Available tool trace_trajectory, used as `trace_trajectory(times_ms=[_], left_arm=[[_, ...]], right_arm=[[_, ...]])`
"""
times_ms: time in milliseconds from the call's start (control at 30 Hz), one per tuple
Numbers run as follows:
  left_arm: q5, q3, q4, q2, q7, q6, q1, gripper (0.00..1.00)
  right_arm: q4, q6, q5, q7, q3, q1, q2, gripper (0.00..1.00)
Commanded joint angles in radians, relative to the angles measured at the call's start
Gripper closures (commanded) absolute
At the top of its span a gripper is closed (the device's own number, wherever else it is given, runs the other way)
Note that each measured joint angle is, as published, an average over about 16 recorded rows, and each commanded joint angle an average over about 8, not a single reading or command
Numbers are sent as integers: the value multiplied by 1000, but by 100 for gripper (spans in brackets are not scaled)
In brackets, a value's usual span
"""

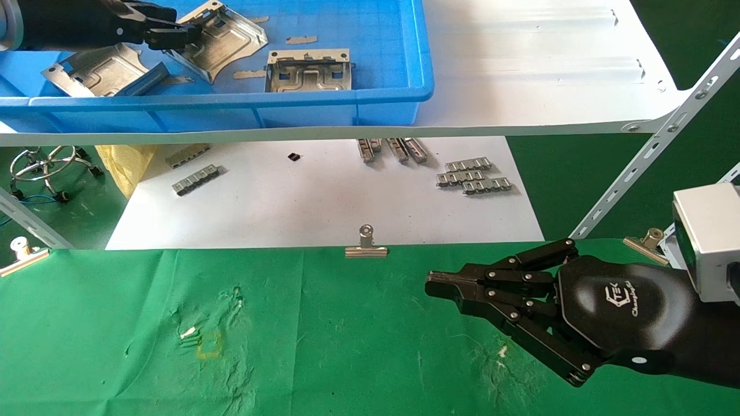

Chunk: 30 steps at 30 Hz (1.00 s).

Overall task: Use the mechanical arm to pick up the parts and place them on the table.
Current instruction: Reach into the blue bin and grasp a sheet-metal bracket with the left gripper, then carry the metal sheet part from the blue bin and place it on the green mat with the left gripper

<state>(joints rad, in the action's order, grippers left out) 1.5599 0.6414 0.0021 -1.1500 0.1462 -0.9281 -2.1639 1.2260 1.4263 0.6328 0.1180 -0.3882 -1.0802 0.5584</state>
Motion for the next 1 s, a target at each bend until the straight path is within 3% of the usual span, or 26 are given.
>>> trace_trajectory(times_ms=[33, 133, 567, 1000], left_arm=[[-2, -1, 0, 2, 0, 2, 2, 100], [-6, -4, -4, 5, -5, -4, 3, 100], [-77, -52, -57, 42, -88, -190, -41, 100], [-169, -83, -168, 114, -337, -650, -23, 100]], right_arm=[[0, 0, 0, 0, 0, 0, 0, 18], [0, 0, 0, 0, 0, 0, 0, 0], [0, 0, 0, 0, 0, 0, 0, 0], [0, 0, 0, 0, 0, 0, 0, 0]])
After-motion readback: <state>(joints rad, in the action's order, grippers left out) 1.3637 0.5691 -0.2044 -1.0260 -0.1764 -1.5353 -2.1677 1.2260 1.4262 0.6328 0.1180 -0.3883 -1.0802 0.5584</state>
